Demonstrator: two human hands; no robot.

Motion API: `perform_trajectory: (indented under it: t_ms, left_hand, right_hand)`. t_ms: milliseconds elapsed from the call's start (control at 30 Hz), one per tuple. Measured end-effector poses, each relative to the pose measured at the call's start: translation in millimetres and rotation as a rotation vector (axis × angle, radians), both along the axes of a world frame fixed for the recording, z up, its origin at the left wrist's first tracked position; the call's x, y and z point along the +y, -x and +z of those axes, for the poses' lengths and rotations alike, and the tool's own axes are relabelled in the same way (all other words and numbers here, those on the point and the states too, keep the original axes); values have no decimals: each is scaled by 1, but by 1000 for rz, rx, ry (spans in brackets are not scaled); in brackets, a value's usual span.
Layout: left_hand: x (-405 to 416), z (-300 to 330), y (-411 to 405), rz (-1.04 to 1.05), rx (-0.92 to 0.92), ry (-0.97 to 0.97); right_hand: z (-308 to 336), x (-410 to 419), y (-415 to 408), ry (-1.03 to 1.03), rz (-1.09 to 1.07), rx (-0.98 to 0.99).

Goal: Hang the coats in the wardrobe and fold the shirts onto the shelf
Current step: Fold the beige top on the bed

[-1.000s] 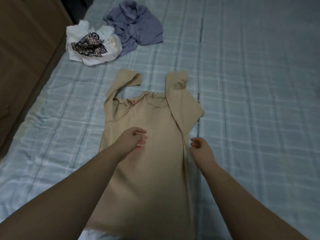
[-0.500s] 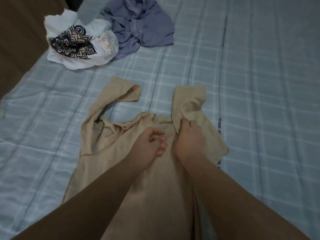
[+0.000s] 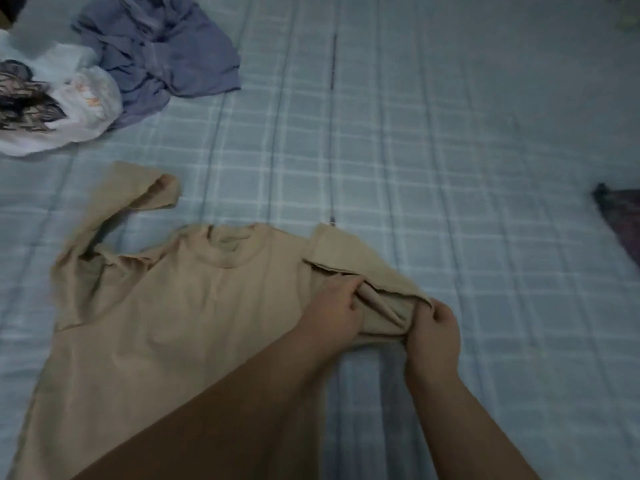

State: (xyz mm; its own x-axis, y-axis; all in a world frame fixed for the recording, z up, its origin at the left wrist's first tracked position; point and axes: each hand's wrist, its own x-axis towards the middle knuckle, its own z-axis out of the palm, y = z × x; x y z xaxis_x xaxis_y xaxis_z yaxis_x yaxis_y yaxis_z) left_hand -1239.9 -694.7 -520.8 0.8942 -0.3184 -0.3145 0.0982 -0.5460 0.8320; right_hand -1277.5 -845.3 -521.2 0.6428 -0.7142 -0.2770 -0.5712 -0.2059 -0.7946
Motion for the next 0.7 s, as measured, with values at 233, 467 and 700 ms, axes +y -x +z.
perform_trajectory:
  t_ms: [233, 467, 700]
  left_hand:
    - [-98, -33, 36, -185, -143, -107]
    - [-127, -34, 48, -9, -219, 143]
    - [-73, -47, 57, 449, -184, 39]
  right_hand:
    - [-41, -84, 73, 98, 180, 387]
    - [-50, -105, 39, 504, 647, 25]
    - [-57, -52, -43, 706, 966, -63]
